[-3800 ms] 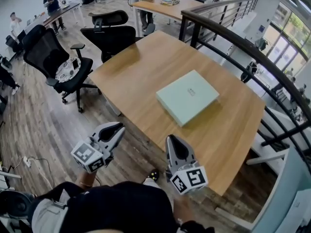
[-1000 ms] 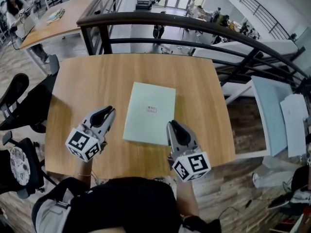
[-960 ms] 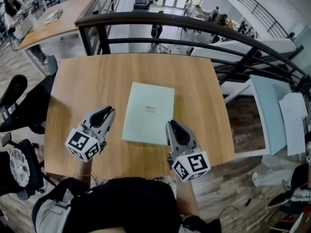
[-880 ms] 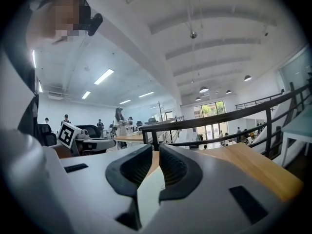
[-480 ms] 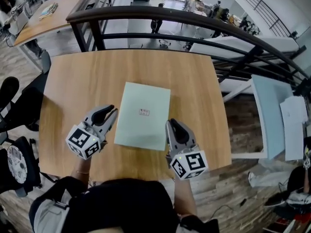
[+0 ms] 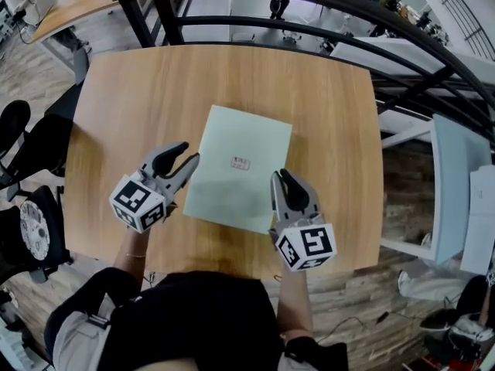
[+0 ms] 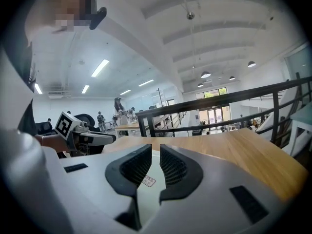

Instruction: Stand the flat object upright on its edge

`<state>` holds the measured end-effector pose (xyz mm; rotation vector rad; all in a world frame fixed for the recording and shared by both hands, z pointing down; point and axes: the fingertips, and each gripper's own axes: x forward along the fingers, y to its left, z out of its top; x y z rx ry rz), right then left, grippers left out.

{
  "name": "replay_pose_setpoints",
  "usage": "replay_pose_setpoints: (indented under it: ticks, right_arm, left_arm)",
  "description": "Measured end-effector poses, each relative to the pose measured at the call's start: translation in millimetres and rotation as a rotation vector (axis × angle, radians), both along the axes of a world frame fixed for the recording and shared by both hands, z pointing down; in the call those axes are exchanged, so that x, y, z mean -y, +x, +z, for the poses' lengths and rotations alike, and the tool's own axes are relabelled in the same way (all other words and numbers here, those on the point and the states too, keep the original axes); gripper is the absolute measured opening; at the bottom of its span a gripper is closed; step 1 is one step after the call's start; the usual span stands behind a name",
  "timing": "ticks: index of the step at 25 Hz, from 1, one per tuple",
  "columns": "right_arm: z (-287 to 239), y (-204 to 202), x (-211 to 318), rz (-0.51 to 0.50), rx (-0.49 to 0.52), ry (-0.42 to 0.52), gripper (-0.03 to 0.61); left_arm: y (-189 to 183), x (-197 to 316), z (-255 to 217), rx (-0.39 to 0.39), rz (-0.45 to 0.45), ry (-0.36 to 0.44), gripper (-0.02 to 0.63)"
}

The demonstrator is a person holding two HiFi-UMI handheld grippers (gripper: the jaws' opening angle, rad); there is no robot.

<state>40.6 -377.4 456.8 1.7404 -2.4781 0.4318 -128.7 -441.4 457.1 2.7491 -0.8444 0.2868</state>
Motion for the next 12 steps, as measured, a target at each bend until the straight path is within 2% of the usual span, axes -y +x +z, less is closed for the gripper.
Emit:
replay_pose_setpoints:
  ticks: [1,2,3,4,12]
  right_arm:
    - [5,2,2,0.001,0.003,-0.011,0.041]
    - [9,4,4,0.001,0.004,-0.024,0.078]
    - [14,6,7,0.001,0.005,-0.039,0.147]
    - [19,8,10,0.005,0.005,-0.053,0.163]
    - [73,38,34,0.088,0.047,-0.185,0.175]
  left_arm:
    - [1,3,4,0.000,-0.007,-0.014,0.124]
    - [2,6,8,0.000,-0.013,-0.027,0.129]
    - [2,9,13,0.000,-0.019,-0.038,0.133]
    - [2,13,18,0.002,-0.025,-0.048,0.137]
    - [2,35,67,0.037,-0.064,-0.194,0.207]
